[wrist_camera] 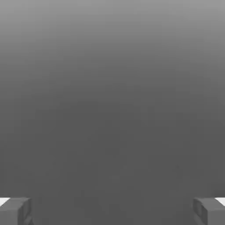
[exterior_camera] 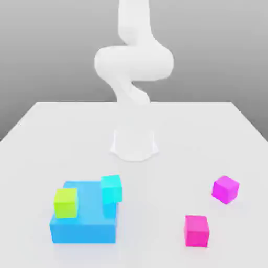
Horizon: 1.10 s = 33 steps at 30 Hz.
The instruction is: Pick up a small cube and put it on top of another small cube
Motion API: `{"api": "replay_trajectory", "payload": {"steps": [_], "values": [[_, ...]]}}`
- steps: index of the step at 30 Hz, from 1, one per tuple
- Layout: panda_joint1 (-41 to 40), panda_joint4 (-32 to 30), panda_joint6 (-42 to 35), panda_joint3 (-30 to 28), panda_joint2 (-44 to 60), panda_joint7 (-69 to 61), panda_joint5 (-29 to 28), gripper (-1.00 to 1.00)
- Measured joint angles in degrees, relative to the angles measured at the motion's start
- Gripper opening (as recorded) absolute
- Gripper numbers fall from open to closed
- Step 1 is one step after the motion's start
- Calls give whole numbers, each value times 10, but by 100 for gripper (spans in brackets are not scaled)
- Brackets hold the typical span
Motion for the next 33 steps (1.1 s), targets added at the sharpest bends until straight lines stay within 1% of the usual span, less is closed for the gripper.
{"api": "replay_trajectory", "payload": {"steps": [10,18,22,25,30,31,33], "values": [[115,-64,99,-39,203,-253,14,0],[172,-114,176,-32,364,-458,34,0],[192,-140,215,-21,443,-549,29,0],[194,-154,248,-11,503,-598,14,0],[188,-139,329,-2,606,-614,19,0],[187,-137,339,0,618,-615,20,-100],[187,-137,338,0,618,-615,20,-100]]}}
